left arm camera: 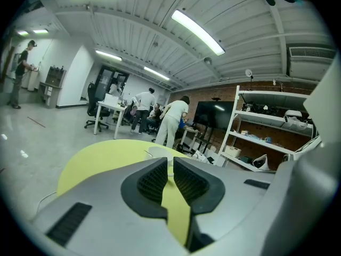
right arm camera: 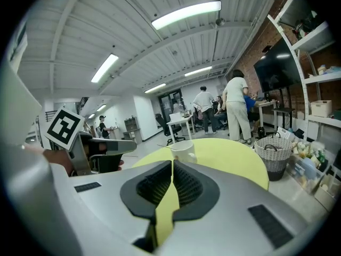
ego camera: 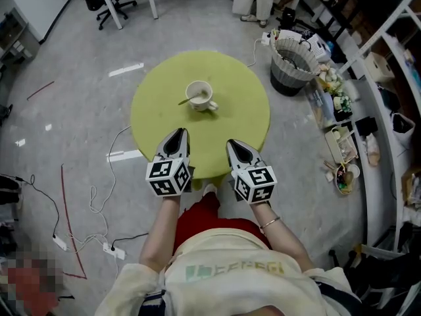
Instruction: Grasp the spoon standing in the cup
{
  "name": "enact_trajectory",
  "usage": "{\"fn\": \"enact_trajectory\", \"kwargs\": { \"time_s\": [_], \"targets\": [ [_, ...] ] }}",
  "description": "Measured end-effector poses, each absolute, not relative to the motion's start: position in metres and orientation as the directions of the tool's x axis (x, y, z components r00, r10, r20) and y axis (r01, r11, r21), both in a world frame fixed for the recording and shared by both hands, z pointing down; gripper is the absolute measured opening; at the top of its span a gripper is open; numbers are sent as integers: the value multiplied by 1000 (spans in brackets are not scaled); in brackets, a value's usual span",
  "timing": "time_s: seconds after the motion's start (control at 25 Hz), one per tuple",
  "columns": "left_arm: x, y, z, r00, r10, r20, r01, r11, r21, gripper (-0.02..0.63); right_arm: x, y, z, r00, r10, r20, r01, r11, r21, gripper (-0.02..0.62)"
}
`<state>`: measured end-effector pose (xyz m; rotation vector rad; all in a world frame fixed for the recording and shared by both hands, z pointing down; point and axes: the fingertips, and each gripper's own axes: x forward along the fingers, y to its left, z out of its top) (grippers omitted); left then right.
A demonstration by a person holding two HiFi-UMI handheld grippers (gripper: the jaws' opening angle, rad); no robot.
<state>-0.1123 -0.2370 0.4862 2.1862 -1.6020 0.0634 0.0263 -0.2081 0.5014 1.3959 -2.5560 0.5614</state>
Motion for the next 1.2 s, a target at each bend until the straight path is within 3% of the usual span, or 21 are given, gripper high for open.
{"fn": "enact_trajectory", "kwargs": {
  "time_s": [1.2],
  "targets": [
    [-141, -326, 531, 385, -842, 378, -898, -247, 365, 58, 0, -289, 521, -500, -772, 391, -866, 438, -243, 38]
  ]
}}
